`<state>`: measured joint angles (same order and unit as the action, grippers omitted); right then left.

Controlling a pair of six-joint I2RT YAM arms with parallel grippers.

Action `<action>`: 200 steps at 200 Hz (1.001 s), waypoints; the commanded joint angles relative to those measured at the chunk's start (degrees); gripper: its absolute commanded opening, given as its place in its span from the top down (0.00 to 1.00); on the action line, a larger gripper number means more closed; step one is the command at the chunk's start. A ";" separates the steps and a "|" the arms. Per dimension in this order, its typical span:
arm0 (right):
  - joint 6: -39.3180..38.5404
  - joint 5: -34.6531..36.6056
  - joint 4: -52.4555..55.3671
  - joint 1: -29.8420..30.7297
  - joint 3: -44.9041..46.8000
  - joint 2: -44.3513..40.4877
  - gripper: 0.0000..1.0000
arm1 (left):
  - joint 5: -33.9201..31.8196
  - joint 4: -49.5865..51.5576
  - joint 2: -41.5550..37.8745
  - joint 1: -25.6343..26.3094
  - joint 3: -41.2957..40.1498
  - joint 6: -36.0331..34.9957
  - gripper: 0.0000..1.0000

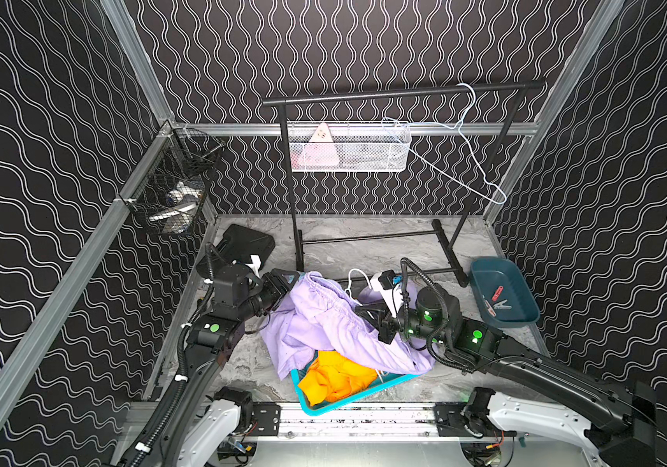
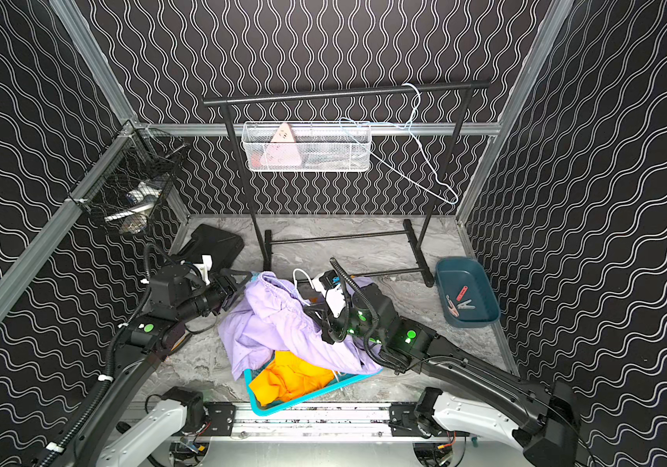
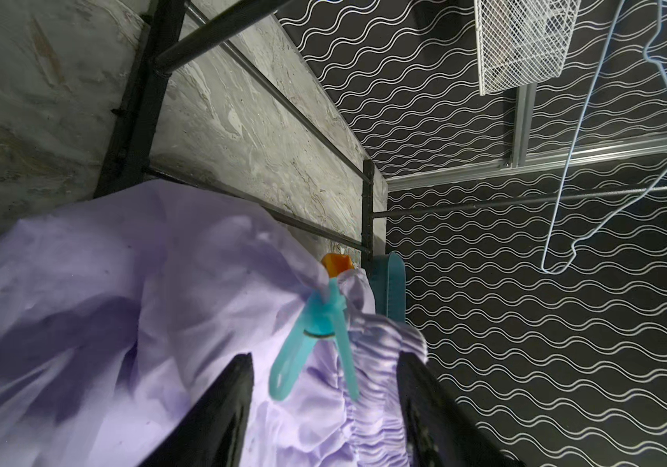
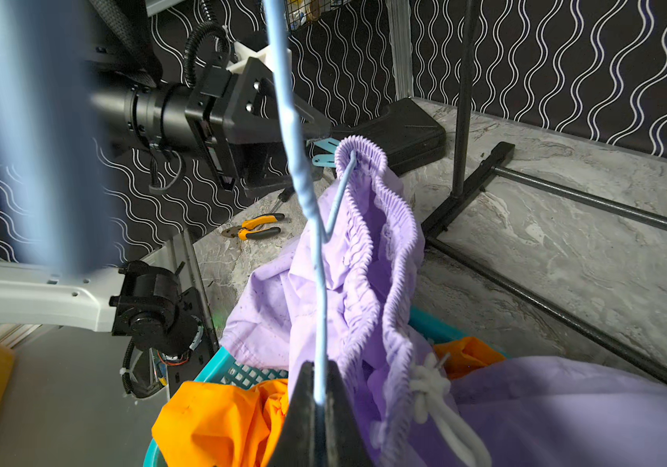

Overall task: Remove the clothespins securing shorts to the hanger
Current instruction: Remove the clothespin from the hanger.

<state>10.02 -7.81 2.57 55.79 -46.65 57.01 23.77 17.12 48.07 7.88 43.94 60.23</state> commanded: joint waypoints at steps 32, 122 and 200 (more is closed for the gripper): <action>-1.13 1.09 -2.22 0.64 -0.27 -1.03 1.00 | -2.41 -2.53 0.28 0.12 0.09 0.15 0.50; -0.97 0.56 -2.83 1.31 0.25 -0.86 1.00 | -3.00 -3.15 1.51 0.05 1.58 -0.40 0.48; -0.80 1.73 -2.81 1.61 0.14 -0.63 1.00 | -2.46 -4.80 0.90 0.12 -0.21 0.81 0.66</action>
<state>9.58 -7.38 2.37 57.32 -46.41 56.29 21.28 14.74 49.36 7.94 43.99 60.23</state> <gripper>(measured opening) 0.060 0.315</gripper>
